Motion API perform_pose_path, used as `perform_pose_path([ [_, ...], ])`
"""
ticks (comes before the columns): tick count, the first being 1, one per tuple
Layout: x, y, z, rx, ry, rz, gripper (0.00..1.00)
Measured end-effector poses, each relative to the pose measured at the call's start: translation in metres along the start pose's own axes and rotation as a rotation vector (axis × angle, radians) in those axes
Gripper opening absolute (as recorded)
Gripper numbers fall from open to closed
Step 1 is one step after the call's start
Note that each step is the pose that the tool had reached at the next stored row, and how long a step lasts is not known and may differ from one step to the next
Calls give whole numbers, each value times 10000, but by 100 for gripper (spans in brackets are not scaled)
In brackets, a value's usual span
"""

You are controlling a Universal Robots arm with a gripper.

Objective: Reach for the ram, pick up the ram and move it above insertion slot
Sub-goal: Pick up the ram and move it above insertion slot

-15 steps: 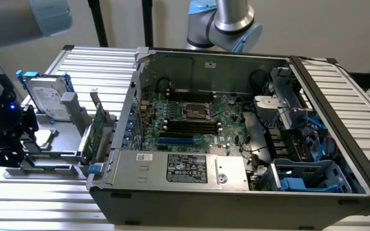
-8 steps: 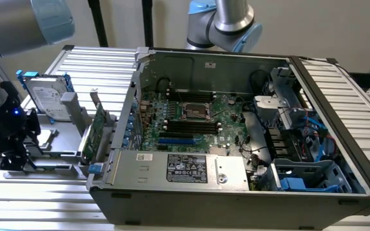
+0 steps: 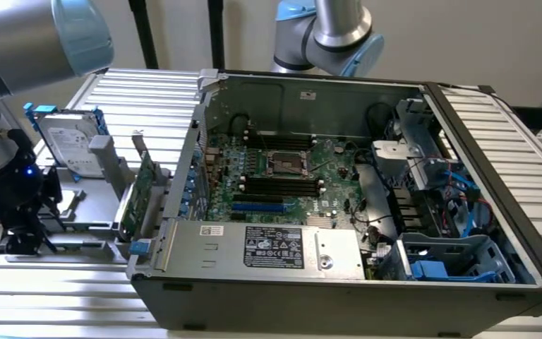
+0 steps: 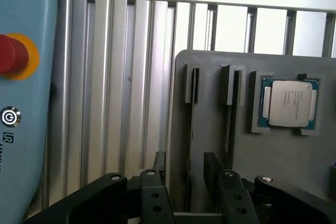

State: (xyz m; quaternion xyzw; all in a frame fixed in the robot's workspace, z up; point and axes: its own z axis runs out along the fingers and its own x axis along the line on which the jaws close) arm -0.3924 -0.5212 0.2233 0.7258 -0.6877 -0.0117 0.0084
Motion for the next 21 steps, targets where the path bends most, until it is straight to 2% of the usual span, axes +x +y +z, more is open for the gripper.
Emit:
perform_pose_path([
  [6, -12, -11, 63, -86, -10, 16, 42],
  [12, -41, -20, 112, -145, -13, 22, 42],
  [21, -48, -22, 187, -149, -14, 23, 42],
])
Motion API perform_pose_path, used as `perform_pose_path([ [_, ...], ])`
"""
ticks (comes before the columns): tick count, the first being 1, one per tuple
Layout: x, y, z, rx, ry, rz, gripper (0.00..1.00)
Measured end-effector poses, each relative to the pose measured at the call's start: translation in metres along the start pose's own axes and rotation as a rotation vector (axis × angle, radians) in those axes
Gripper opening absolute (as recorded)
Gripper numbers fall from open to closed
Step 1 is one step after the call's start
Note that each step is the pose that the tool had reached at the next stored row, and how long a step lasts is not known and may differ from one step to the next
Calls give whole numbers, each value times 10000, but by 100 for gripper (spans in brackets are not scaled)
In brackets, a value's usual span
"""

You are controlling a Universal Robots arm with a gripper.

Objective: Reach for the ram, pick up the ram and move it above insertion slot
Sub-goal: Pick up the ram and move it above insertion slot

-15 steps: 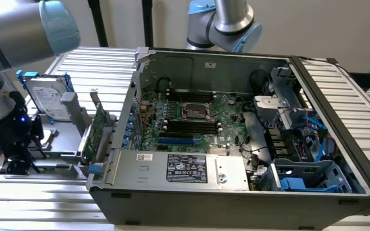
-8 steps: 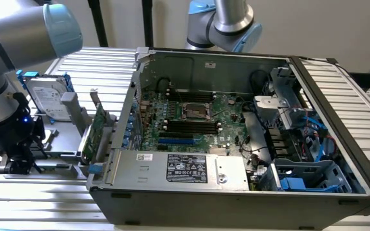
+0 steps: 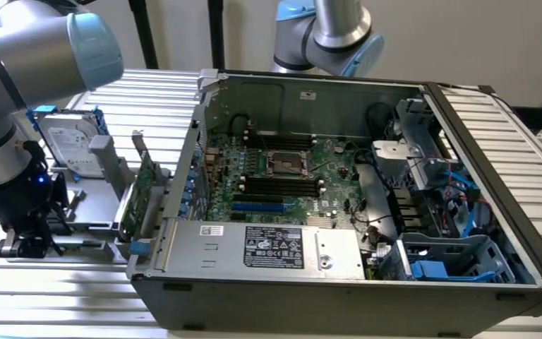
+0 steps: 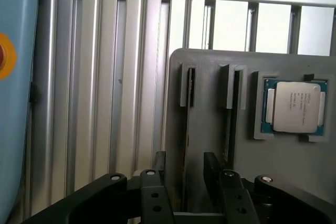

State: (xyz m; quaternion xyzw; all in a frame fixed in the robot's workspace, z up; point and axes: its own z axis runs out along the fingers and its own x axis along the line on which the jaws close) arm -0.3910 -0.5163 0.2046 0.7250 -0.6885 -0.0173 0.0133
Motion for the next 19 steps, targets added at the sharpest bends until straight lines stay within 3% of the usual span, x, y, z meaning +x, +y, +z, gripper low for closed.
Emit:
perform_pose_path([
  [12, -11, -3, 61, 43, 2, 0, 40],
  [14, -12, -3, 61, 43, 2, 0, 27],
  [19, -12, -4, 61, 43, 3, 0, 16],
])
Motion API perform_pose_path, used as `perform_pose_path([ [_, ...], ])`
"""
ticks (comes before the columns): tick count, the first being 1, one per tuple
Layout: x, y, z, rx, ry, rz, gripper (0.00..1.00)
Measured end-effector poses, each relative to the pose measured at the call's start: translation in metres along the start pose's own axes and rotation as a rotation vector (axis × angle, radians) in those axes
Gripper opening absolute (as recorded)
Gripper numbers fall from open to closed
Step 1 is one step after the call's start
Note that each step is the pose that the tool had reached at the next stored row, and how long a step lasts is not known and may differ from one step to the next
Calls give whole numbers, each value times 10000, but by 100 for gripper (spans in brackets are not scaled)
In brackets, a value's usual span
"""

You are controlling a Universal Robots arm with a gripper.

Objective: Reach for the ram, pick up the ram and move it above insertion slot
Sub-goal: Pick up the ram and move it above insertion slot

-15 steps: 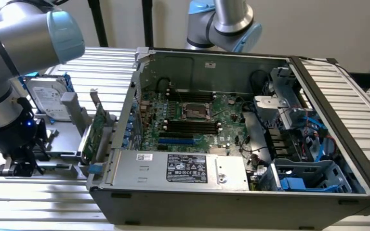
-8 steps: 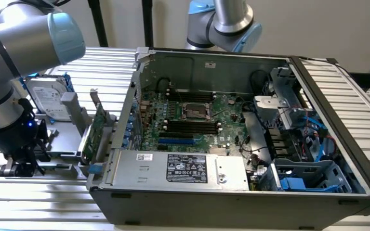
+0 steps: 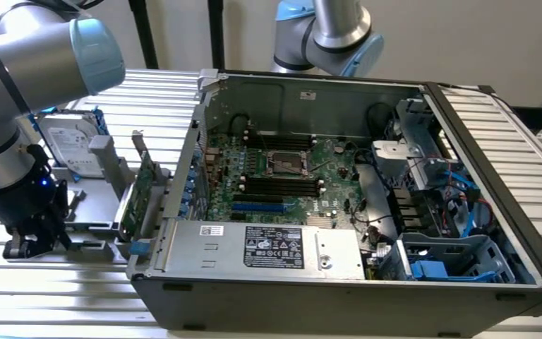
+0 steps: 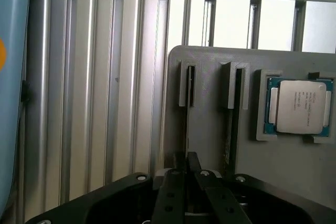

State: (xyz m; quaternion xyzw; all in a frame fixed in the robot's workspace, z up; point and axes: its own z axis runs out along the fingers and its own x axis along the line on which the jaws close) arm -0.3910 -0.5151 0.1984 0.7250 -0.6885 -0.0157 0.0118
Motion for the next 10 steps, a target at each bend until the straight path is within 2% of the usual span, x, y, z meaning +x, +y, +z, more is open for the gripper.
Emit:
perform_pose_path([
  [1, 0, 0, 0, 0, 0, 0, 13],
  [10, 0, 0, -1, -3, -1, 4, 13],
])
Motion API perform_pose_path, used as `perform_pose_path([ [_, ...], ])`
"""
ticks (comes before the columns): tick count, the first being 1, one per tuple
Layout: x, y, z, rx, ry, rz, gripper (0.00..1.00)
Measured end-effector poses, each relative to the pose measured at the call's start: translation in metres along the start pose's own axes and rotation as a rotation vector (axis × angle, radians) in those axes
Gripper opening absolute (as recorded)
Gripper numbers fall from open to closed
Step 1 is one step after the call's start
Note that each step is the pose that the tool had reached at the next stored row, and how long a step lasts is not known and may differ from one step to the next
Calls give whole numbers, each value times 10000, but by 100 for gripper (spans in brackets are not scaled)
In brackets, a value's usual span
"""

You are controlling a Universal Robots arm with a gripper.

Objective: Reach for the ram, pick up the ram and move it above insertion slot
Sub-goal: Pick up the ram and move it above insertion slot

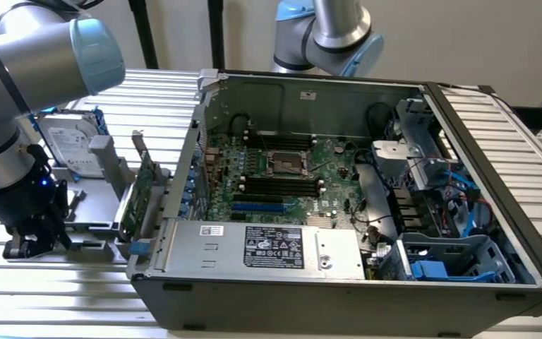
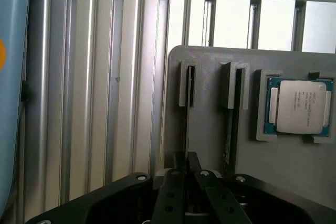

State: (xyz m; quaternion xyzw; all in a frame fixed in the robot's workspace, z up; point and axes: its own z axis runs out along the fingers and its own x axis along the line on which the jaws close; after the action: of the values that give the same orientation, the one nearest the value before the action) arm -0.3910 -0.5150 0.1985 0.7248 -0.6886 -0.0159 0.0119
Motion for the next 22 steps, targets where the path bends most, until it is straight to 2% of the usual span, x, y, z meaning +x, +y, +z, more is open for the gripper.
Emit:
perform_pose_path([
  [14, 0, -1, -53, -17, -4, 78, 13],
  [19, -1, 2, -126, -19, -5, 87, 13],
  [22, -1, 5, -203, -20, -5, 88, 13],
])
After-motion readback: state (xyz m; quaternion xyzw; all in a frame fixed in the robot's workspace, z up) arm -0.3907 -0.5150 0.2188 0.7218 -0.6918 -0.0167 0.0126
